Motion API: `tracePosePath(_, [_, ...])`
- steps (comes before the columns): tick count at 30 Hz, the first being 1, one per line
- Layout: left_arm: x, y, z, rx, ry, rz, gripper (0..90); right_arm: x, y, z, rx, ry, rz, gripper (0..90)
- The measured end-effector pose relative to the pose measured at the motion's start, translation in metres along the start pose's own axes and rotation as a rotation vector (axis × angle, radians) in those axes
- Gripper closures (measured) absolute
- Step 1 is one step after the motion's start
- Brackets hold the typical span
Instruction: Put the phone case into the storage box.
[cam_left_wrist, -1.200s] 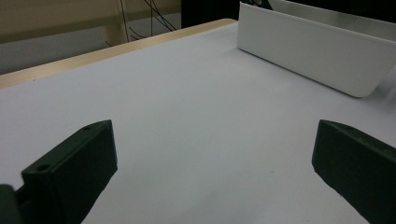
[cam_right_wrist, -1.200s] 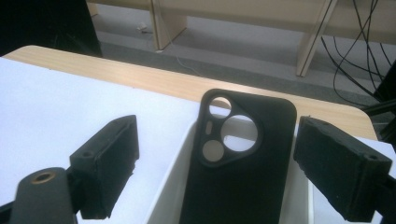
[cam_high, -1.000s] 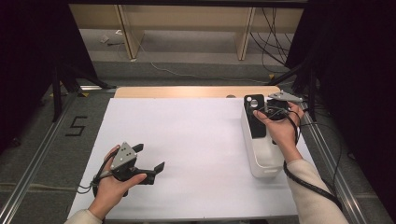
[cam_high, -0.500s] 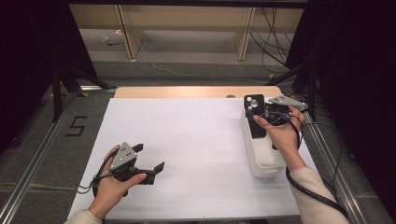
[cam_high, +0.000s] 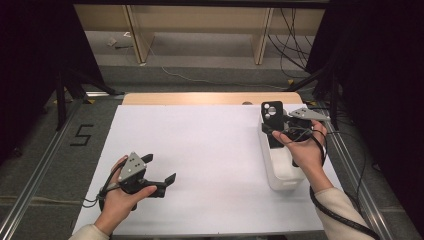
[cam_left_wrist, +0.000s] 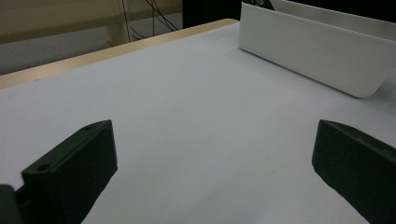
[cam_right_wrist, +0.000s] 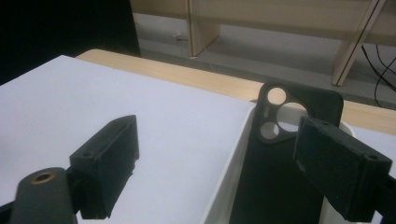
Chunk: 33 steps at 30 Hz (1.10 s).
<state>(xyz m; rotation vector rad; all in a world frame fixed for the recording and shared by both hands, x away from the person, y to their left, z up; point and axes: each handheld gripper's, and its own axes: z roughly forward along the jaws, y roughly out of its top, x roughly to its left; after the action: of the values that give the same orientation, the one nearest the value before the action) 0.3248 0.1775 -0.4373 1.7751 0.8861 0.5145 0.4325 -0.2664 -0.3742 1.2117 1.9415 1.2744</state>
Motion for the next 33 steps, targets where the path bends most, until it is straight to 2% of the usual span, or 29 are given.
tracePosePath(7, [0.0,0.0,0.0,-0.002,0.001,-0.001,0.0,0.004,-0.005,-0.007,-0.008,0.035,-0.022,15.3])
tracePosePath(28, [0.0,0.0,0.0,-0.004,0.003,-0.002,0.0,0.021,-0.02,-0.023,-0.022,0.148,-0.045,15.4])
tracePosePath(33, [0.0,0.001,0.0,-0.006,0.002,-0.002,0.0,0.025,-0.024,-0.029,-0.025,0.163,-0.058,15.4])
